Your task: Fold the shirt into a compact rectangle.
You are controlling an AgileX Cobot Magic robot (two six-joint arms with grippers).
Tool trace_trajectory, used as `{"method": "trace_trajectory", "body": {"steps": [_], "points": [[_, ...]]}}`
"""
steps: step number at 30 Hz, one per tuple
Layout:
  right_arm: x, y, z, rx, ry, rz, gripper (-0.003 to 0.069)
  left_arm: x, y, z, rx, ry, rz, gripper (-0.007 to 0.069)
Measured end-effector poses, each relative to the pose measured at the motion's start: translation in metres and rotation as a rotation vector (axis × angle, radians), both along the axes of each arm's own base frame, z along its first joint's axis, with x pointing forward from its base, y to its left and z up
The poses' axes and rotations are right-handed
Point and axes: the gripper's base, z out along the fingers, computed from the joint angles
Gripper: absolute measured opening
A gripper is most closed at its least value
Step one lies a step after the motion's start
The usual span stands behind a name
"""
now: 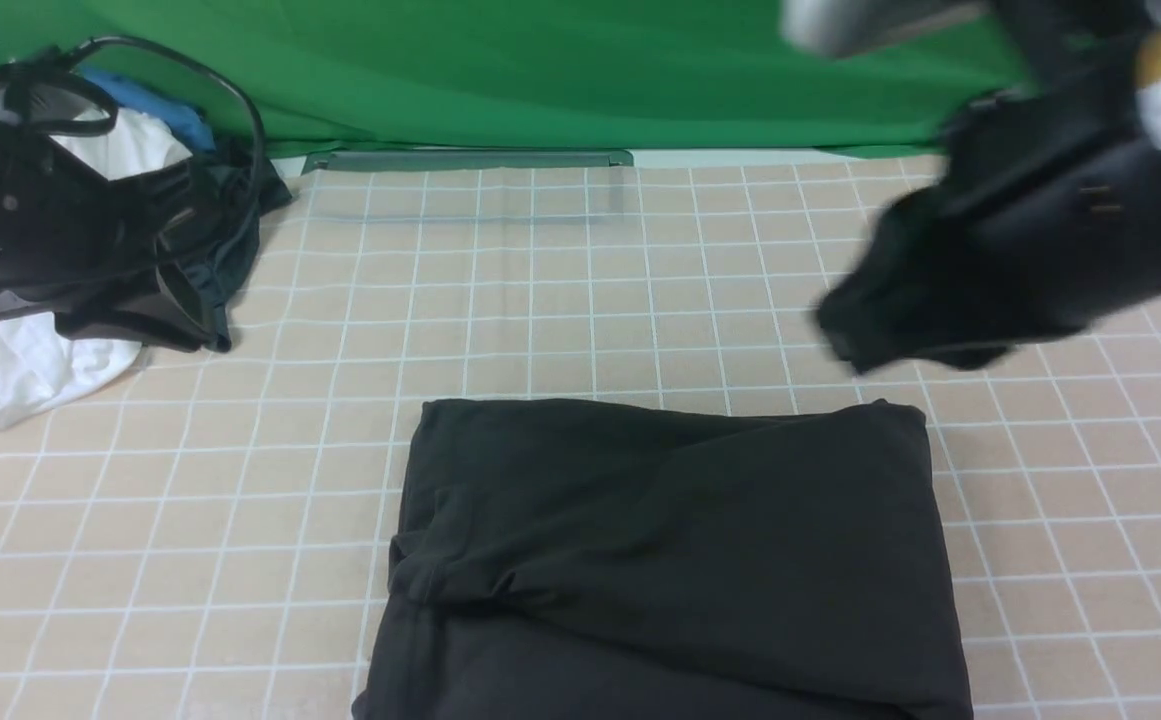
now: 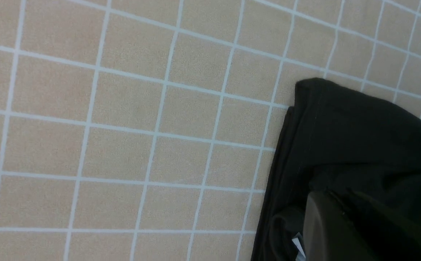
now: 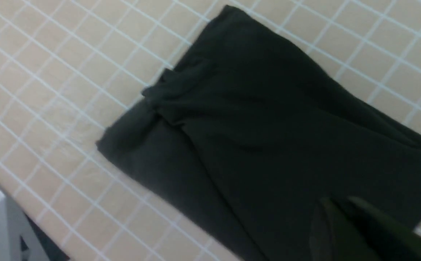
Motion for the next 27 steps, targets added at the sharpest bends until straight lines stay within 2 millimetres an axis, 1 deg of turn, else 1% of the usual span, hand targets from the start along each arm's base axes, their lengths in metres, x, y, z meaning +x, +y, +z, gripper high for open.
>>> {"method": "trace_trajectory", "body": {"steps": [2, 5, 8, 10, 11, 12, 13, 14, 15, 16, 17, 18, 19, 20, 23, 24, 27], "points": [[-0.009, -0.011, 0.001, -0.022, -0.01, -0.007, 0.0032, -0.002, -0.002, 0.0, -0.021, 0.017, -0.007, 0.0015], [-0.013, -0.015, -0.012, -0.058, 0.02, -0.019, 0.0032, -0.002, -0.006, -0.001, -0.057, 0.021, -0.007, 0.0016], [-0.003, -0.016, -0.055, -0.121, 0.098, -0.079, 0.0037, -0.001, -0.023, -0.009, -0.062, 0.003, -0.037, 0.003], [0.01, -0.018, -0.077, -0.134, 0.117, -0.118, 0.0046, -0.001, -0.034, -0.013, -0.059, -0.007, -0.061, 0.0055], [0.014, -0.019, -0.085, -0.139, 0.125, -0.132, 0.0052, 0.0, -0.037, -0.015, -0.058, -0.007, -0.069, 0.0067], [0.024, -0.021, -0.099, -0.151, 0.144, -0.159, 0.007, 0.001, -0.048, -0.018, -0.057, -0.008, -0.097, 0.0097], [0.032, -0.024, -0.107, -0.151, 0.146, -0.186, 0.0087, 0.002, -0.054, -0.021, -0.057, -0.009, -0.11, 0.0119], [0.045, -0.028, -0.118, -0.153, 0.157, -0.224, 0.013, 0.007, -0.064, -0.027, -0.052, -0.013, -0.111, 0.0171], [0.051, -0.03, -0.124, -0.157, 0.165, -0.239, 0.0154, 0.01, -0.067, -0.031, -0.05, -0.016, -0.108, 0.0192], [0.063, -0.034, -0.133, -0.16, 0.172, -0.272, 0.0218, 0.016, -0.074, -0.04, -0.035, -0.024, -0.104, 0.0245], [0.068, -0.036, -0.139, -0.164, 0.177, -0.284, 0.0258, 0.02, -0.076, -0.045, -0.033, -0.025, -0.096, 0.0267], [0.076, -0.04, -0.146, -0.167, 0.184, -0.306, 0.0318, 0.025, -0.08, -0.053, -0.027, -0.025, -0.085, 0.0304], [0.081, -0.042, -0.151, -0.171, 0.194, -0.319, 0.0347, 0.031, -0.081, -0.063, -0.021, -0.025, -0.076, 0.034], [0.088, -0.044, -0.161, -0.175, 0.219, -0.338, 0.0407, 0.036, -0.083, -0.072, -0.016, -0.021, -0.067, 0.0372], [0.095, -0.046, -0.175, -0.172, 0.277, -0.367, 0.0475, 0.048, -0.083, -0.097, 0.0, -0.004, -0.047, 0.0442], [0.097, -0.044, -0.182, -0.17, 0.3, -0.372, 0.049, 0.052, -0.084, -0.109, 0.005, 0.014, -0.043, 0.0469], [0.102, -0.04, -0.194, -0.157, 0.32, -0.376, 0.0504, 0.058, -0.085, -0.125, 0.005, 0.031, -0.053, 0.0491]]}}
